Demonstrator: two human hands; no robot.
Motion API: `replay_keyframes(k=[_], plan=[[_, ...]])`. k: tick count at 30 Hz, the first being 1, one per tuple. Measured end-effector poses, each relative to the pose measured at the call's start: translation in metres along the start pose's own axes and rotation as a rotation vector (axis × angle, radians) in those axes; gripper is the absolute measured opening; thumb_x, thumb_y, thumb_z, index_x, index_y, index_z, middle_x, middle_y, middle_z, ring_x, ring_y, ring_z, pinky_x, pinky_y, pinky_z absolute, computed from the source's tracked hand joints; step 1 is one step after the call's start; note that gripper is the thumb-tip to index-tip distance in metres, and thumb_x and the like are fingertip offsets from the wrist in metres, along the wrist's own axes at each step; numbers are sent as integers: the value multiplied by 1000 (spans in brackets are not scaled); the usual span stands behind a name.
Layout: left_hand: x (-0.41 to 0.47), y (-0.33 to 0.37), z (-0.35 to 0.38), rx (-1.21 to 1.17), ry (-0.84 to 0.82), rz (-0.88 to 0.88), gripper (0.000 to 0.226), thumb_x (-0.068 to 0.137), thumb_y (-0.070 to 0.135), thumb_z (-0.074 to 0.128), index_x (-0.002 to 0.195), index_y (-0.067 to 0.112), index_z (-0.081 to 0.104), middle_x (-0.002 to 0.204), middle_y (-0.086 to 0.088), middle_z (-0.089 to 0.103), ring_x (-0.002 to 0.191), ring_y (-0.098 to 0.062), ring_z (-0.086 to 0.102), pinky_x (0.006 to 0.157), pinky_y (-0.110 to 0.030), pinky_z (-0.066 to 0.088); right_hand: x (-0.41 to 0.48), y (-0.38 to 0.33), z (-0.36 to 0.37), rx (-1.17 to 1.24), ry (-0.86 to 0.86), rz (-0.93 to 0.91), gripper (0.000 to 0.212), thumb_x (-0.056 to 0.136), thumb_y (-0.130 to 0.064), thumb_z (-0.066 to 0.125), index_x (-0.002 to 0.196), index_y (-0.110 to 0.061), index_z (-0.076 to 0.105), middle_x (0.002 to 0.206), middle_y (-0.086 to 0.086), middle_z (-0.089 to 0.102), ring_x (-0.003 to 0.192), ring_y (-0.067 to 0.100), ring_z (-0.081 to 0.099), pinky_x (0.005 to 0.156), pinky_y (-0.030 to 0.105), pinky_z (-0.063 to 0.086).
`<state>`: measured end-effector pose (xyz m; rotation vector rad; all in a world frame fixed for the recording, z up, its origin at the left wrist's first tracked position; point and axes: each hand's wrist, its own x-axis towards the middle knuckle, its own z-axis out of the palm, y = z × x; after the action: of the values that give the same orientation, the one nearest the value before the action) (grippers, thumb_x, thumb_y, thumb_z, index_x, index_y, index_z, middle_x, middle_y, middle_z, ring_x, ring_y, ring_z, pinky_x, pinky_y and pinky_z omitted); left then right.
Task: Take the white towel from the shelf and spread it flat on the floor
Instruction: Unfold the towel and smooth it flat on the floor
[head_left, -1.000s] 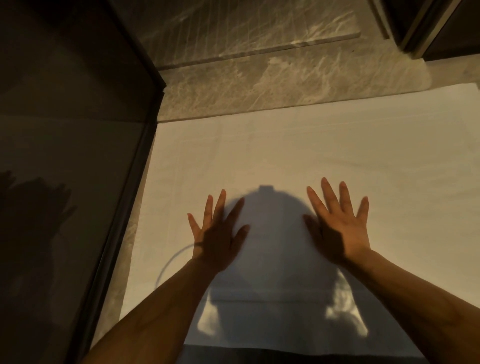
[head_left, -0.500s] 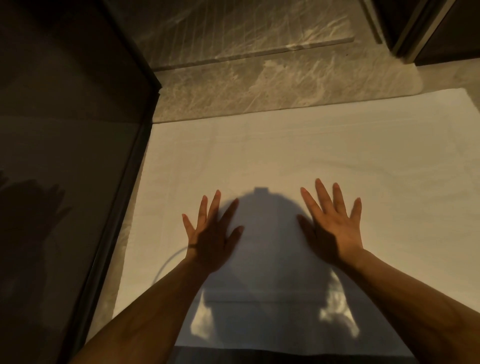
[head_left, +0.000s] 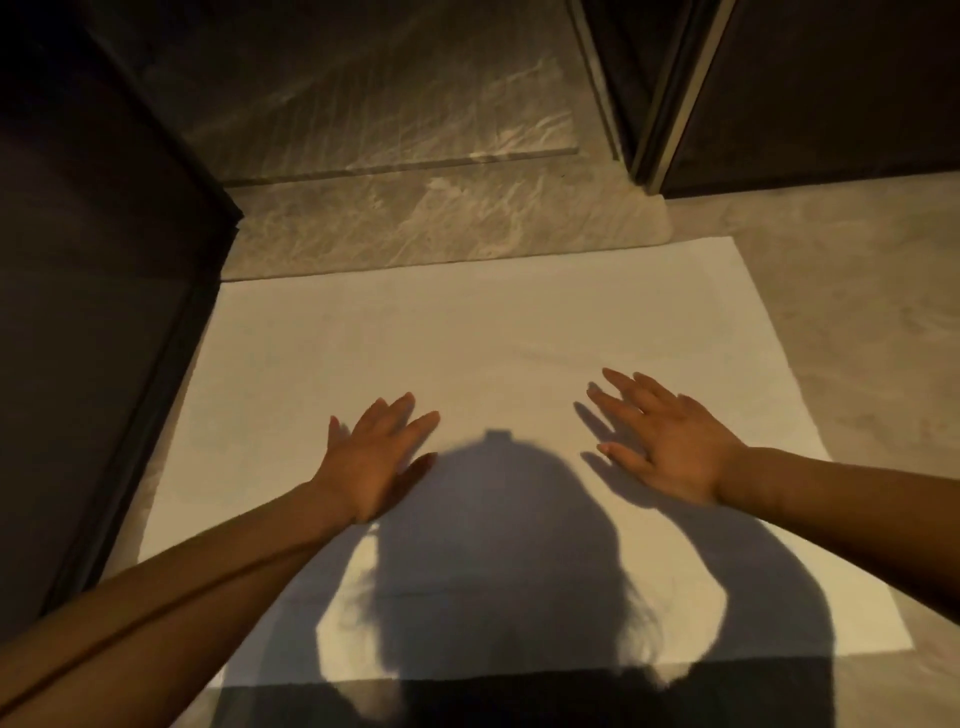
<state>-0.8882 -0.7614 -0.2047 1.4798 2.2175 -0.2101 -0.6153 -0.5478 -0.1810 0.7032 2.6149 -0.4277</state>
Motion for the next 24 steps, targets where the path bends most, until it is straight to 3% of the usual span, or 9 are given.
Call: replay_keyframes(k=[5, 8, 11, 17, 20, 24], plan=[[19, 48, -10, 14, -50, 46, 59, 91, 63, 18, 146, 47, 3, 160, 10, -4, 147, -20, -4, 113, -58, 3, 16, 18, 17, 73, -19, 36, 64, 93, -58, 21, 148, -33, -3, 158, -4, -14, 144, 23, -9, 114, 50, 8], [50, 65, -8, -95, 49, -92, 57, 94, 58, 21, 147, 42, 7, 160, 8, -2, 147, -21, -4, 113, -58, 4, 40, 14, 23, 130, 47, 20, 62, 95, -55, 24, 147, -32, 1, 158, -3, -12, 144, 23, -10, 113, 53, 3], [76, 71, -1, -84, 161, -104, 57, 94, 58, 21, 148, 41, 10, 160, 7, -1, 147, -21, -5, 113, -58, 4, 53, 17, 40, 132, 102, 38, 60, 95, -53, 27, 147, -33, 4, 158, -3, -11, 144, 22, -13, 111, 56, -4], [115, 34, -14, -96, 342, -108, 56, 94, 55, 27, 147, 38, 19, 160, 5, 7, 147, -21, 0, 113, -56, 5, 47, 24, 71, 110, 244, 48, 65, 87, -64, 11, 147, -37, 6, 158, -9, -5, 141, 13, -19, 109, 43, -21], [122, 8, -20, -55, 362, -131, 57, 94, 55, 27, 147, 37, 19, 160, 5, 7, 147, -21, 0, 114, -56, 4, 43, 22, 69, 144, 204, 54, 67, 83, -69, 1, 144, -43, -6, 155, -13, -17, 138, 10, -27, 107, 40, -25], [125, -13, -9, -45, 228, -205, 61, 91, 62, 21, 147, 43, 4, 160, 6, -7, 146, -21, -10, 113, -60, -1, 42, 19, 63, 77, 131, 81, 66, 74, -75, -15, 131, -47, -30, 146, -13, -35, 135, 14, -34, 108, 44, -22]])
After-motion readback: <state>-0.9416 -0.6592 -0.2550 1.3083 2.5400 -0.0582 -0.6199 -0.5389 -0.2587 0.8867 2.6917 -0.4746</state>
